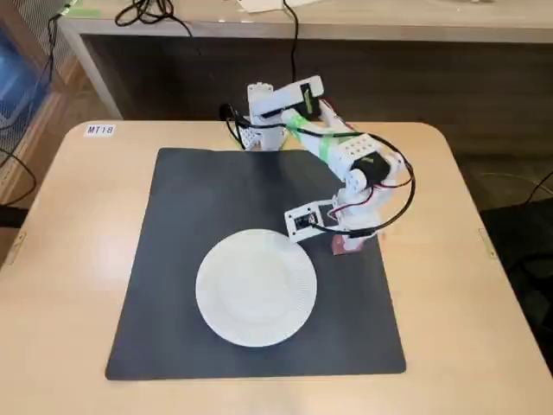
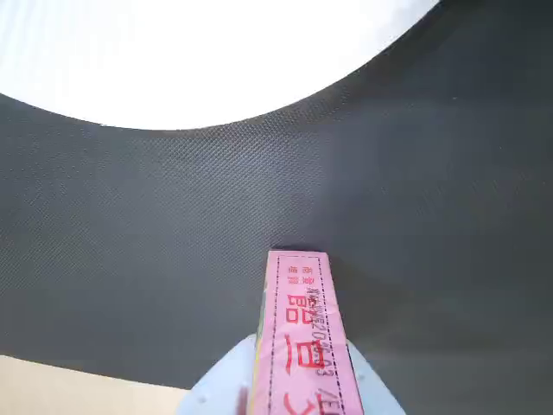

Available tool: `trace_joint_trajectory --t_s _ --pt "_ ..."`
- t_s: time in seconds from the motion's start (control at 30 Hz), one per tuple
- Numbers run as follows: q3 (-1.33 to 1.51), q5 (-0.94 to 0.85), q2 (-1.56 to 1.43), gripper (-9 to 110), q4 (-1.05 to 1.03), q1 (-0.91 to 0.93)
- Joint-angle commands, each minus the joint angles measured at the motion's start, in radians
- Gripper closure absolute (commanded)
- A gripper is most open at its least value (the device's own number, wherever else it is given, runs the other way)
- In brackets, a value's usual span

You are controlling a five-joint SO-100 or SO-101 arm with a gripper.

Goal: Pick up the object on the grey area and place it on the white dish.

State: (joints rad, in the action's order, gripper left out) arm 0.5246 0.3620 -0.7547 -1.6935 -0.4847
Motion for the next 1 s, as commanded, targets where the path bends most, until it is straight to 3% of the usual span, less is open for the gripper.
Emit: trace_joint_trajectory --t_s 0.0,0.3,0.6,0.97 --pt "-0.087 -0.034 -0.023 101 -0.002 -0.005" --pt "-0.314 -0.296 -0.081 101 0.0 0.054" --pt "-0.411 -0.592 -0.069 101 0.005 0.29" --pt "-0.4 -0.733 -0.02 101 0.0 0.517"
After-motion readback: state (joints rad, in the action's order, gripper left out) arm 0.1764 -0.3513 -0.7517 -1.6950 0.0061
